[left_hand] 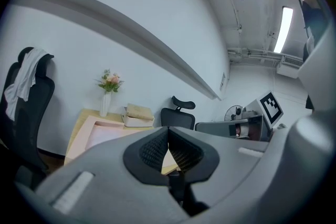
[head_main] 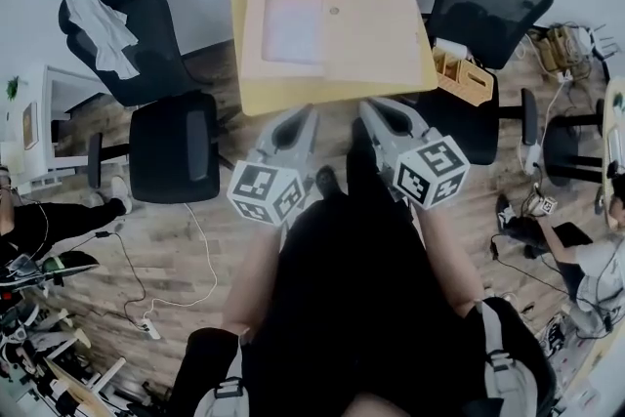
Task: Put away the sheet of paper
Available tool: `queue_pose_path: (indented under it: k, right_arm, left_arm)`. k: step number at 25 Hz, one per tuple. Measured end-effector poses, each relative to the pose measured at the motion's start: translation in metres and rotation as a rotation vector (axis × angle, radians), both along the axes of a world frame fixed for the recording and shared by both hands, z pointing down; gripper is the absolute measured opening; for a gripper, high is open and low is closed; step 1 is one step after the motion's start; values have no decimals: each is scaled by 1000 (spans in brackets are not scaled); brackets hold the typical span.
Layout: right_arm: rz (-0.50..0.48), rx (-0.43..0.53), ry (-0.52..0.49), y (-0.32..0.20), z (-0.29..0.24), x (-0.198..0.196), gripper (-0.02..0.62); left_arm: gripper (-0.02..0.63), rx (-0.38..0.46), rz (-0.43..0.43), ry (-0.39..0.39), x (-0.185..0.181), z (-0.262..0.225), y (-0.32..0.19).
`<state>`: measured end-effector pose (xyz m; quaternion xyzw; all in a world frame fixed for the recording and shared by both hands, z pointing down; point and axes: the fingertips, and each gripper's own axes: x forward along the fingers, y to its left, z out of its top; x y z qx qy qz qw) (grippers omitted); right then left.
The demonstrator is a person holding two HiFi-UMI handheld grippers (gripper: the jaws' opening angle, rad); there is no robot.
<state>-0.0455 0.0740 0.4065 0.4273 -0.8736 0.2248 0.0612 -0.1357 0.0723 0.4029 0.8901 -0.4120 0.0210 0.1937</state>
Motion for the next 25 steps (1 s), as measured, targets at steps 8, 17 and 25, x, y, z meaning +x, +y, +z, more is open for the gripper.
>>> queue_pose_path:
  k: [8, 17, 25]
  right_arm:
    - [-4, 33, 24, -5, -12, -5, 3]
    - [14, 35, 30, -10, -13, 9, 3]
    - [9, 37, 32, -18, -14, 11, 3]
  left_arm:
    - [9, 6, -26, 9, -12, -3, -1]
    - [9, 12, -6, 7, 1, -5, -7]
    - [9, 12, -9, 6, 4, -6, -15]
